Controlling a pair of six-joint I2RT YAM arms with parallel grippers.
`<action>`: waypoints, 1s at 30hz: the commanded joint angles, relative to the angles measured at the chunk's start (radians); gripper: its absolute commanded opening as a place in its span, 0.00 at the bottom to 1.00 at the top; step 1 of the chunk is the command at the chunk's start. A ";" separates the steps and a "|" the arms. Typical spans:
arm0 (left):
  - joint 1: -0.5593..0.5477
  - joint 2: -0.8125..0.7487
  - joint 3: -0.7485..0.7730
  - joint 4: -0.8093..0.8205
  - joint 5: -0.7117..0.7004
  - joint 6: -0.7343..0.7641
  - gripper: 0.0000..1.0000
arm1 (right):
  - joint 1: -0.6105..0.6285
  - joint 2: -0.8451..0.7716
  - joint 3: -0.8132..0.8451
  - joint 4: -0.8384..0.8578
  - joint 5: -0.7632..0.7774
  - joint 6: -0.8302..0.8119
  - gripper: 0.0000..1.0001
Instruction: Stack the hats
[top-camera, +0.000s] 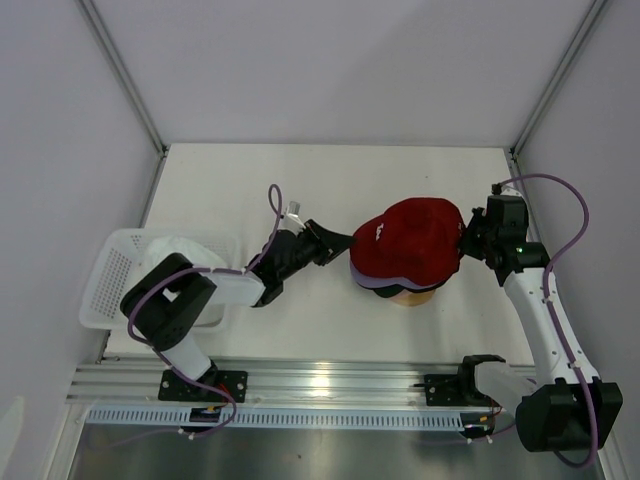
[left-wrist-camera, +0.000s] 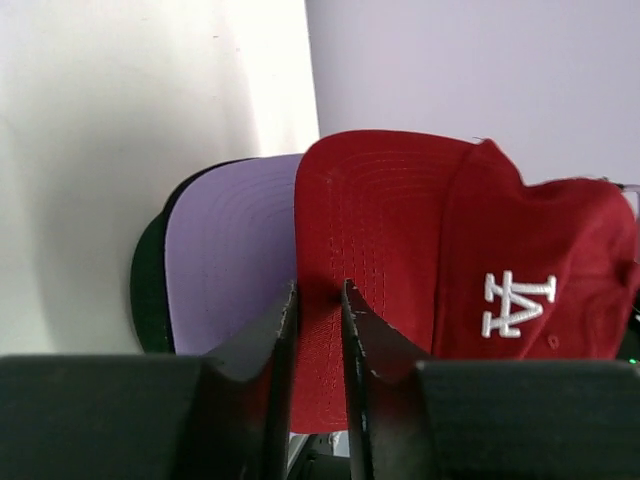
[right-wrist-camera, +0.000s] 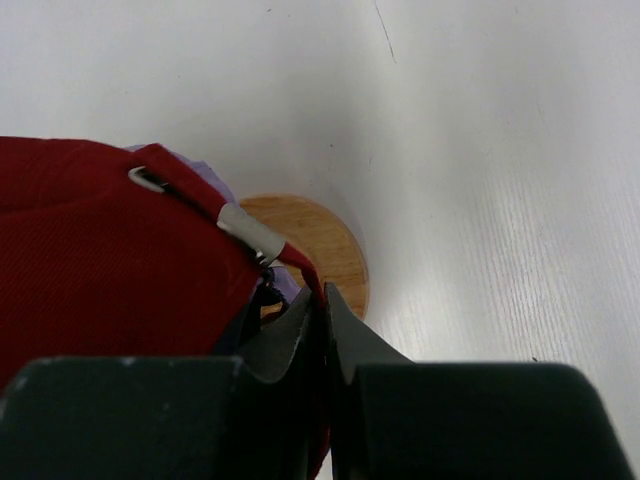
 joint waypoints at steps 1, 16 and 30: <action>-0.032 -0.006 0.009 0.115 0.022 -0.006 0.21 | -0.004 0.006 -0.002 0.037 -0.013 -0.003 0.08; -0.037 0.092 -0.120 0.489 0.095 0.020 0.58 | -0.005 -0.009 -0.013 0.036 -0.013 -0.003 0.08; -0.061 -0.046 -0.123 0.103 -0.050 0.124 0.01 | -0.004 -0.004 -0.037 0.028 0.033 0.005 0.06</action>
